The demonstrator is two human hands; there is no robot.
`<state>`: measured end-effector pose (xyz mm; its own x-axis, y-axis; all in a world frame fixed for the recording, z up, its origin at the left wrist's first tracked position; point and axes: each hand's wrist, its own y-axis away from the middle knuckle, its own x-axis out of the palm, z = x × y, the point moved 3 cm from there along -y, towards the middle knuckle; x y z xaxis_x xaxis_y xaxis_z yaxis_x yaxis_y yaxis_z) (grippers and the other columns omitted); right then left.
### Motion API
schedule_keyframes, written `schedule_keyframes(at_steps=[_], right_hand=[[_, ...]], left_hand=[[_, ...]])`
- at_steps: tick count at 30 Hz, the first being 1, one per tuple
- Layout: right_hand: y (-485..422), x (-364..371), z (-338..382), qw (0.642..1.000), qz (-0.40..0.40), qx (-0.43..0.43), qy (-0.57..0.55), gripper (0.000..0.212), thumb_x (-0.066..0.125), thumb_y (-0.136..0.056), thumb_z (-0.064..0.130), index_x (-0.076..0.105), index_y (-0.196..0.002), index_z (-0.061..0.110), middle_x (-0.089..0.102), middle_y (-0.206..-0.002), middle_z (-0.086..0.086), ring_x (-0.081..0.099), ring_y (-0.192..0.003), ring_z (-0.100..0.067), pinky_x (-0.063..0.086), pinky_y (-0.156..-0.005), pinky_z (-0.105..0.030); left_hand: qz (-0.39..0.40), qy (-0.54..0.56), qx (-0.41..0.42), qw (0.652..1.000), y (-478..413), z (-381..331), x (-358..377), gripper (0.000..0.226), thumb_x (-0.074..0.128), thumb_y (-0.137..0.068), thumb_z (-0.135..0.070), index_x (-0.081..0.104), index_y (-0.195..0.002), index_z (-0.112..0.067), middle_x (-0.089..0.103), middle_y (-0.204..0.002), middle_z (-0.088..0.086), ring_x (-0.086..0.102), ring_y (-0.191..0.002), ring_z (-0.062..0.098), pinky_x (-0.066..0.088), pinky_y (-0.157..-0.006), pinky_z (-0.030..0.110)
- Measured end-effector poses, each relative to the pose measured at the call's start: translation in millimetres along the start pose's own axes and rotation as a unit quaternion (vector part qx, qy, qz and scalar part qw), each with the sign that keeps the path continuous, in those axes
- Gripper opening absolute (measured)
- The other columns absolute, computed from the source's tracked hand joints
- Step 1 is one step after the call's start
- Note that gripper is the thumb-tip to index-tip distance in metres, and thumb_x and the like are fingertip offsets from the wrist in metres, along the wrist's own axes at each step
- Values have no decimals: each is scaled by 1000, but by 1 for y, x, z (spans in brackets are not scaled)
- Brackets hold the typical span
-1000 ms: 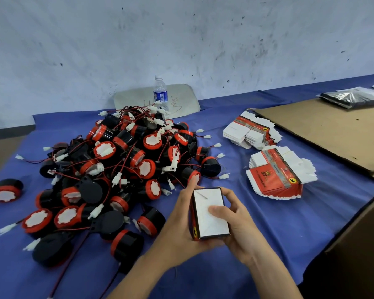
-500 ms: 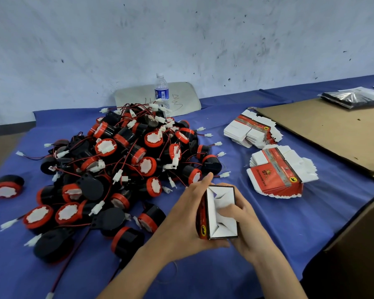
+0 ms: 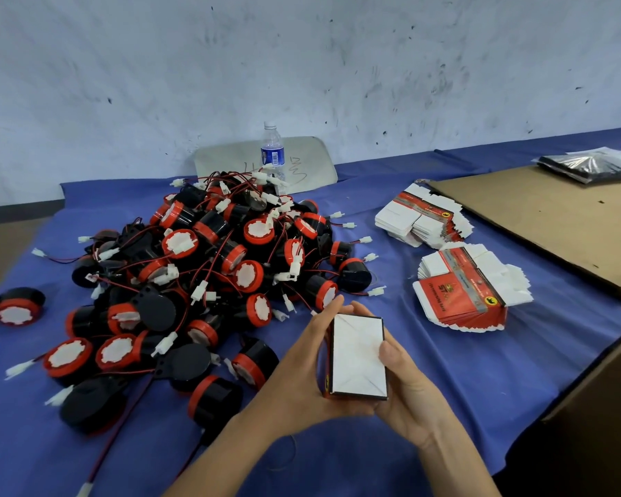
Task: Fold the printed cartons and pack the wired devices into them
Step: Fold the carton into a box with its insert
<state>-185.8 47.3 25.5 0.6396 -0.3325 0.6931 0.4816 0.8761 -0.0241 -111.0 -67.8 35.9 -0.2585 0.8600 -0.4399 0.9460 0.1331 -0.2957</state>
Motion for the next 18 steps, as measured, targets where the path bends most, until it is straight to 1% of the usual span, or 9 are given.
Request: schedule_keyframes(at_steps=[2, 4, 6, 7, 9, 11, 12, 15, 18], right_hand=[[2, 1, 2, 1000, 13, 6, -2, 86, 88, -65, 21, 45, -140, 22, 59, -133, -12, 60, -118, -30, 56, -85, -41], [3, 2, 11, 997, -10, -10, 75, 82, 83, -70, 8, 46, -139, 33, 64, -124, -17, 64, -109, -33, 56, -82, -41], [3, 5, 27, 957, -53, -69, 275, 85, 78, -75, 1, 43, -137, 47, 68, -116, -5, 68, -98, -21, 56, -77, -31], [3, 7, 34, 908, -73, -103, 400, 90, 77, -77, 0, 38, -137, 54, 69, -111, 6, 67, -89, -10, 53, -74, -23], [2, 10, 42, 748, -91, -142, 642, 99, 75, -80, 7, 21, -139, 65, 63, -105, 21, 59, -81, -1, 47, -70, -15], [-4, 11, 37, 581, -75, -132, 799, 101, 67, -85, 13, -2, -138, 65, 56, -110, 20, 53, -97, -7, 44, -80, -21], [-7, 9, 30, 529, -55, -111, 840, 98, 61, -88, 14, -11, -134, 62, 52, -114, 17, 49, -106, -11, 40, -88, -23], [-14, 2, 8, 465, -20, -59, 883, 93, 50, -92, 13, -21, -131, 57, 45, -124, 18, 39, -121, -10, 24, -103, -21], [-16, -1, -1, 455, -24, -51, 889, 89, 46, -93, 13, -17, -138, 58, 44, -126, 18, 37, -125, -9, 16, -107, -23]], left_hand=[[16, 6, -30, 999, 2, 7, -1, 125, 88, -64, -42, -1, -152, -40, 25, -151, -29, 34, -137, -1, 43, -106, 28], [30, -44, -63, 997, 5, 15, -3, 123, 79, -69, -55, -18, -144, -54, 17, -151, -36, 27, -141, -1, 36, -111, 28], [32, -267, -70, 961, 8, 28, -9, 109, 61, -82, -62, -34, -134, -55, -10, -153, -36, 0, -148, 6, 11, -121, 34], [29, -389, -80, 917, 11, 32, -15, 99, 51, -88, -62, -36, -135, -52, -16, -155, -29, -11, -148, 10, 1, -121, 38], [12, -482, -138, 865, 18, 39, -32, 80, 40, -94, -60, -16, -148, -44, -3, -161, -14, -6, -149, 17, 1, -119, 42], [1, -484, -203, 851, 25, 43, -47, 74, 46, -93, -58, 6, -152, -39, 12, -159, -5, 24, -143, 23, 23, -114, 41], [9, -480, -225, 848, 28, 43, -52, 73, 50, -91, -56, 11, -150, -37, 18, -156, -3, 39, -134, 25, 35, -106, 38], [17, -466, -232, 853, 27, 41, -58, 68, 57, -91, -48, 20, -147, -36, 28, -146, -4, 53, -116, 23, 48, -85, 34], [-21, -406, -221, 887, 23, 44, -60, 65, 60, -89, -42, 25, -143, -36, 35, -137, -7, 53, -114, 19, 48, -84, 32]])
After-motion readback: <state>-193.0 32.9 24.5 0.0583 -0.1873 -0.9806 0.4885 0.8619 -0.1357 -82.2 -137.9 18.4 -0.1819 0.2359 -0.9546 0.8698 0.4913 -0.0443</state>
